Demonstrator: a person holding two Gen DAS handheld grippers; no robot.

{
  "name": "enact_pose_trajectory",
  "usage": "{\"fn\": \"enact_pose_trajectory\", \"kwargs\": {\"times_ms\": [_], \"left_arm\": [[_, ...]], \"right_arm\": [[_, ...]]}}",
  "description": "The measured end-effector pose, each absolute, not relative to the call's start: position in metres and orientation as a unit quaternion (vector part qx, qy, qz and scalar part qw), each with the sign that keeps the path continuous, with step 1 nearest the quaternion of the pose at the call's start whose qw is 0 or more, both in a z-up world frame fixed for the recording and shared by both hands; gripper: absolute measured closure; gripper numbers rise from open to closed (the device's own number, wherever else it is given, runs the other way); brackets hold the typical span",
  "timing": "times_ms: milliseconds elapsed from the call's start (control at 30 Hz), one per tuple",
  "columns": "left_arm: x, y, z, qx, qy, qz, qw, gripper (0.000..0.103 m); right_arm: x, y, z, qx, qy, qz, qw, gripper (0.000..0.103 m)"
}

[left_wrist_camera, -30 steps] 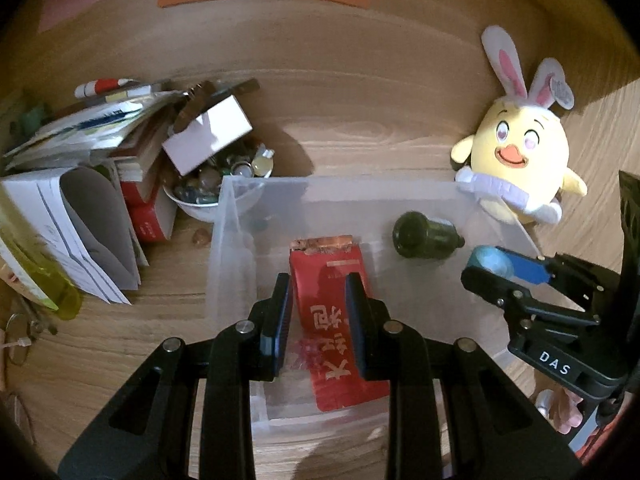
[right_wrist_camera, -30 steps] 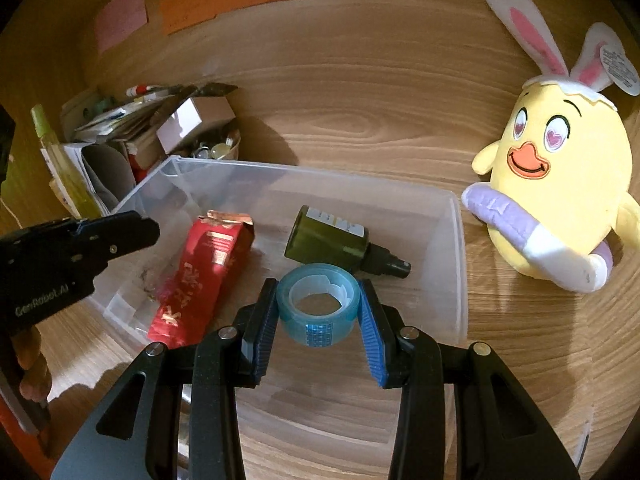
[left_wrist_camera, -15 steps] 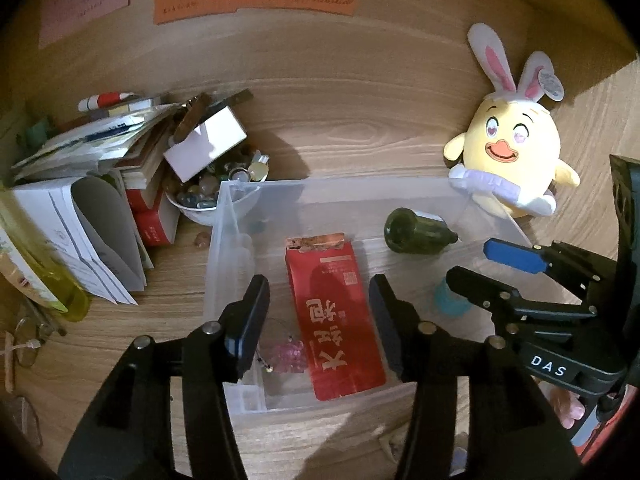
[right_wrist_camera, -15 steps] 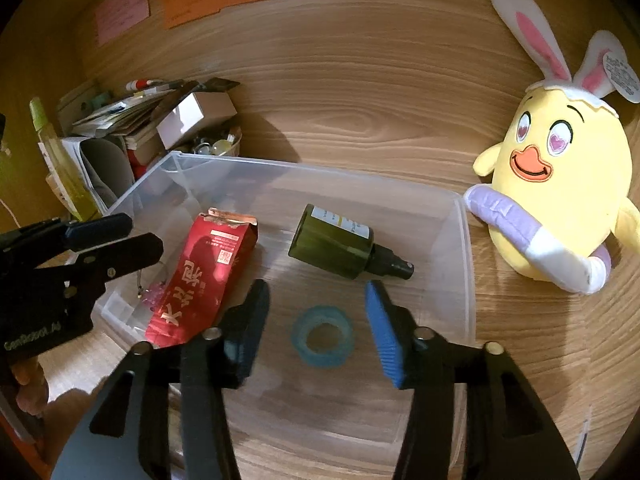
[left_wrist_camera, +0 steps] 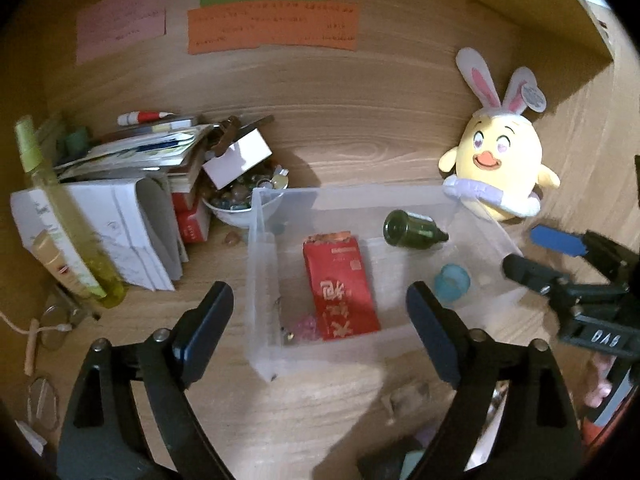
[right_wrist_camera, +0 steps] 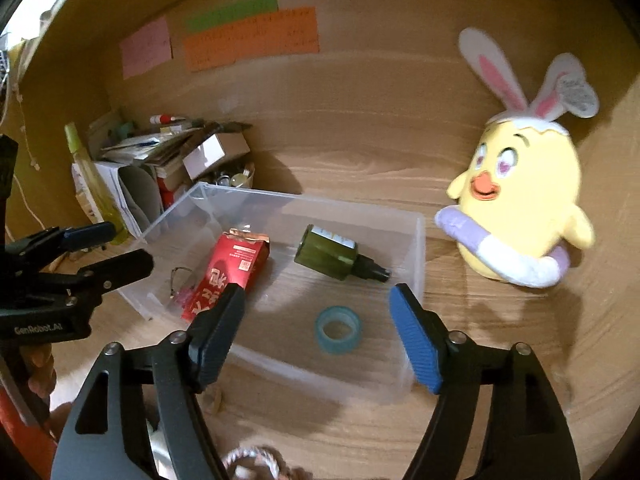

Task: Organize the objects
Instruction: 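Withdraw both grippers from the bin toward the pile of tubes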

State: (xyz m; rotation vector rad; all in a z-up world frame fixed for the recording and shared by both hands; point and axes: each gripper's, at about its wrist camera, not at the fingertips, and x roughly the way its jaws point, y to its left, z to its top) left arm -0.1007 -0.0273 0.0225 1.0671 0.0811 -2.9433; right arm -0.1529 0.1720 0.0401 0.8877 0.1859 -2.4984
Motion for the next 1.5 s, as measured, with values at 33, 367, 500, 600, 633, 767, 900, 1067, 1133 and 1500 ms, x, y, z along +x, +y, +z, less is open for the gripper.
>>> {"fn": "enact_pose_trajectory", "kwargs": {"times_ms": [33, 367, 500, 600, 633, 767, 900, 1067, 1133, 1500], "left_arm": [[-0.096, -0.026, 0.022, 0.340, 0.022, -0.940, 0.007, 0.014], [-0.060, -0.014, 0.012, 0.343, 0.007, -0.939, 0.022, 0.009], [-0.044, -0.010, 0.008, 0.346, 0.013, -0.938, 0.017, 0.009], [-0.034, -0.006, 0.003, 0.352, 0.018, -0.936, 0.014, 0.009], [-0.030, -0.005, 0.001, 0.354, 0.019, -0.935, 0.013, 0.009], [-0.019, 0.002, -0.008, 0.363, 0.022, -0.931, 0.009, 0.009], [-0.011, 0.010, -0.018, 0.376, 0.014, -0.927, 0.007, 0.009], [0.000, 0.017, -0.031, 0.387, 0.013, -0.922, 0.005, 0.009], [0.003, 0.019, -0.035, 0.390, 0.015, -0.921, 0.003, 0.009], [0.003, 0.026, -0.050, 0.403, 0.021, -0.915, -0.014, 0.027]], "right_arm": [[-0.149, 0.175, 0.041, 0.322, 0.067, -0.914, 0.238, 0.031], [-0.112, 0.203, 0.040, 0.325, 0.057, -0.914, 0.237, 0.031], [-0.097, 0.213, 0.035, 0.328, 0.058, -0.915, 0.229, 0.031], [-0.087, 0.219, 0.027, 0.339, 0.050, -0.910, 0.232, 0.031], [-0.084, 0.221, 0.025, 0.341, 0.048, -0.909, 0.233, 0.031], [-0.074, 0.226, 0.014, 0.352, 0.043, -0.907, 0.226, 0.031], [-0.066, 0.231, 0.004, 0.368, 0.038, -0.900, 0.230, 0.031], [-0.059, 0.235, -0.011, 0.389, 0.055, -0.891, 0.227, 0.031], [-0.057, 0.237, -0.017, 0.396, 0.060, -0.888, 0.226, 0.031], [-0.071, 0.227, -0.036, 0.423, 0.101, -0.871, 0.229, 0.021]]}}
